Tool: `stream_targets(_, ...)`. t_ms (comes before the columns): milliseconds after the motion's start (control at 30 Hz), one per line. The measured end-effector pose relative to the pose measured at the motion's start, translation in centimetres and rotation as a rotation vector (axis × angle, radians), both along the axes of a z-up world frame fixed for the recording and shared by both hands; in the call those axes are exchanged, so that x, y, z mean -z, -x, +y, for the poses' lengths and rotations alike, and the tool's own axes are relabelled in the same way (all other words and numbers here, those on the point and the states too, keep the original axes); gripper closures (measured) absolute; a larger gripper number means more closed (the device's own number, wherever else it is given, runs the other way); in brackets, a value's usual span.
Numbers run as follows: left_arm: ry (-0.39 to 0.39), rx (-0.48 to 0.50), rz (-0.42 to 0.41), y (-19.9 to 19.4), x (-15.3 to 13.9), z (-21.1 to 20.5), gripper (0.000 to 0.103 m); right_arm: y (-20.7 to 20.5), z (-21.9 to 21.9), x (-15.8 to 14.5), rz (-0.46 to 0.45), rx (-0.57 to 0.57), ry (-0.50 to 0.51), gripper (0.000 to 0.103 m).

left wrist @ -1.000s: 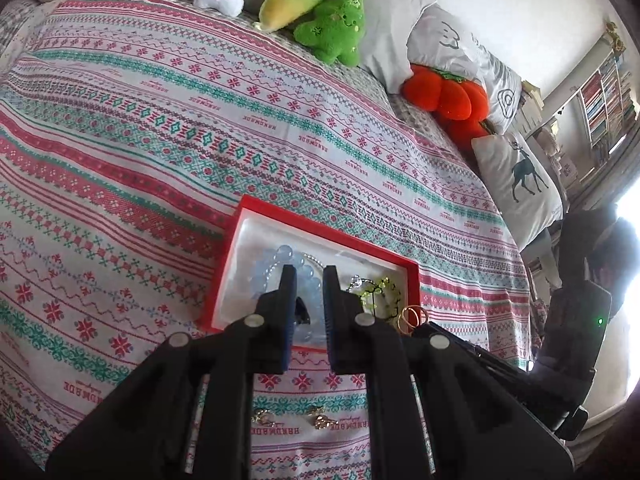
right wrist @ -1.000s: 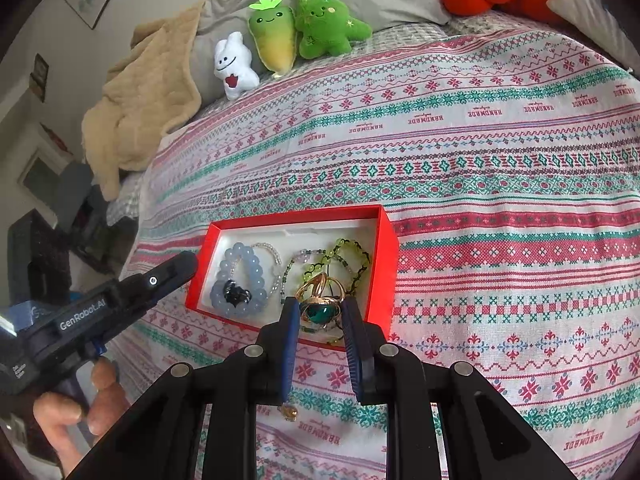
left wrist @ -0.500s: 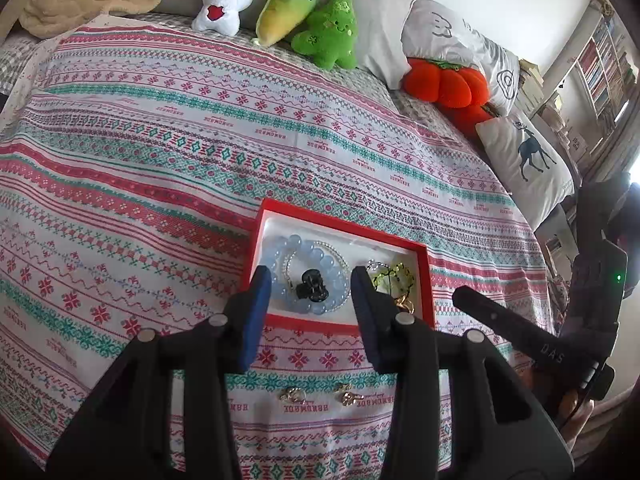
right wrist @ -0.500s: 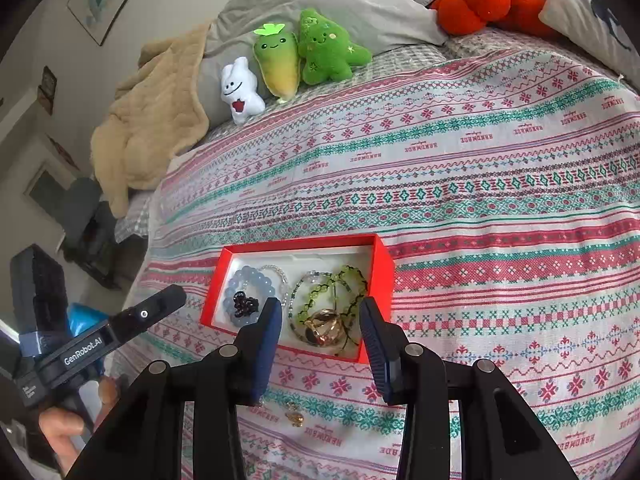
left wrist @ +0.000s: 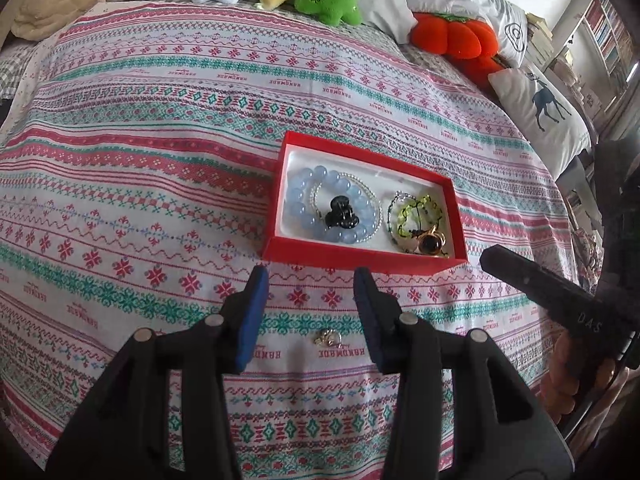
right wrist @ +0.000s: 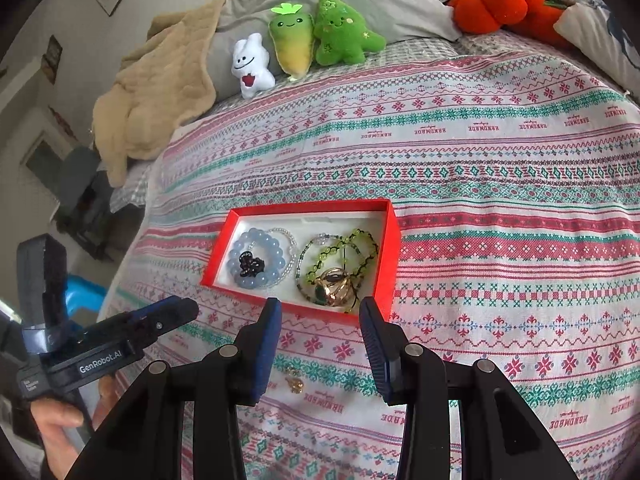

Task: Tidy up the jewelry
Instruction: 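Withdraw both grippers toward the small gold rings on the cover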

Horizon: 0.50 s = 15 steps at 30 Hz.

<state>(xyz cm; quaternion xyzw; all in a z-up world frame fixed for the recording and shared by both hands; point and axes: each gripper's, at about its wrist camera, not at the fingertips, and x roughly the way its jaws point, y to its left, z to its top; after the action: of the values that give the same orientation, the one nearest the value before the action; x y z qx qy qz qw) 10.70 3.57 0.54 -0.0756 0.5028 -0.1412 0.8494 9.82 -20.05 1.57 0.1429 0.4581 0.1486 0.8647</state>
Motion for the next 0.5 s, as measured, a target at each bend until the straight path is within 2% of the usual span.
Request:
stream_targets(267, -0.068, 0.037, 0.010, 1.4, 0.8, -0.9, 0.057, 0.2, 0.3, 0.3, 0.013, -0.014, 0.017, 0.062)
stream_targets(500, -0.098, 0.060, 0.044, 2.0, 2.1, -2.1, 0.057, 0.6, 1.8, 1.1, 0.044, -0.076, 0.091, 0.062)
